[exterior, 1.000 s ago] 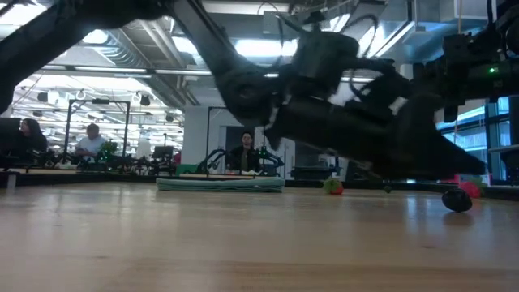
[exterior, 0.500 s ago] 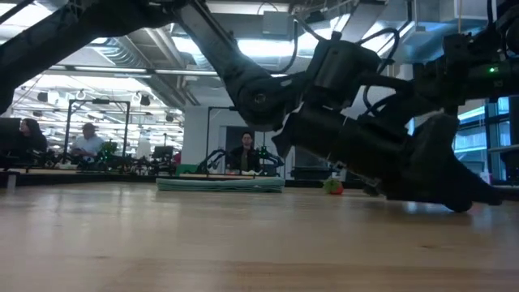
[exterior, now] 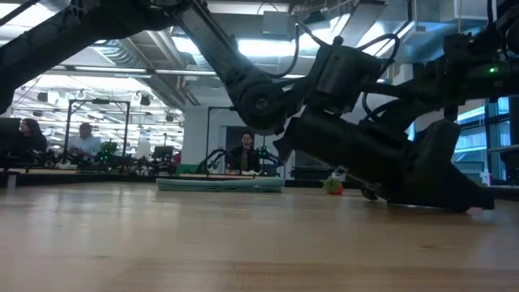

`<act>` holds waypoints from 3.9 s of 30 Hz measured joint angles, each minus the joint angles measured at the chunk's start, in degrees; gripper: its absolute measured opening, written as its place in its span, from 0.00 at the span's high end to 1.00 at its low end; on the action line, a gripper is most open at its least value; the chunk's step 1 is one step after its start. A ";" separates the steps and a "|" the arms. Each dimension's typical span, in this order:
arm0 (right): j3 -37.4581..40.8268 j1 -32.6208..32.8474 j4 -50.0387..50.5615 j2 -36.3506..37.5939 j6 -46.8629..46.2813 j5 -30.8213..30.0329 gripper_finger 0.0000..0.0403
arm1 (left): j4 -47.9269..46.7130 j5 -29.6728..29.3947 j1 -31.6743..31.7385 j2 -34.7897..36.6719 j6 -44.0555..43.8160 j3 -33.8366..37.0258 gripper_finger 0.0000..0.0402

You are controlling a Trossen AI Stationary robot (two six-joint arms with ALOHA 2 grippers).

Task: Pick and placing Produce into tupperware
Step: Put the black cherry into the transparent container, then put the left strawberry into the transparent container

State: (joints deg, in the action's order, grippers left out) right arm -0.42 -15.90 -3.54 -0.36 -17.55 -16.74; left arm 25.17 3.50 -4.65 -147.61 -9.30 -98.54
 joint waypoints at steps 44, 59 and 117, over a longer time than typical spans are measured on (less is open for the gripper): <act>0.01 0.11 -0.99 0.00 -10.28 0.34 0.85 | -100.32 -2.50 -3.47 43.44 0.10 0.55 0.76; 0.00 0.13 -0.82 0.02 -16.87 1.91 0.85 | -115.06 -4.01 -25.26 54.25 -34.37 0.77 0.75; 0.01 3.56 -0.90 0.02 -19.47 4.26 0.85 | -82.34 -49.22 -39.24 90.19 -31.95 25.35 0.56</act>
State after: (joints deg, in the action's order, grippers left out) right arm -0.41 -12.34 -4.45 -0.34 -37.02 -12.47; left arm -57.17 -45.72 -43.89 -57.42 -41.25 -73.19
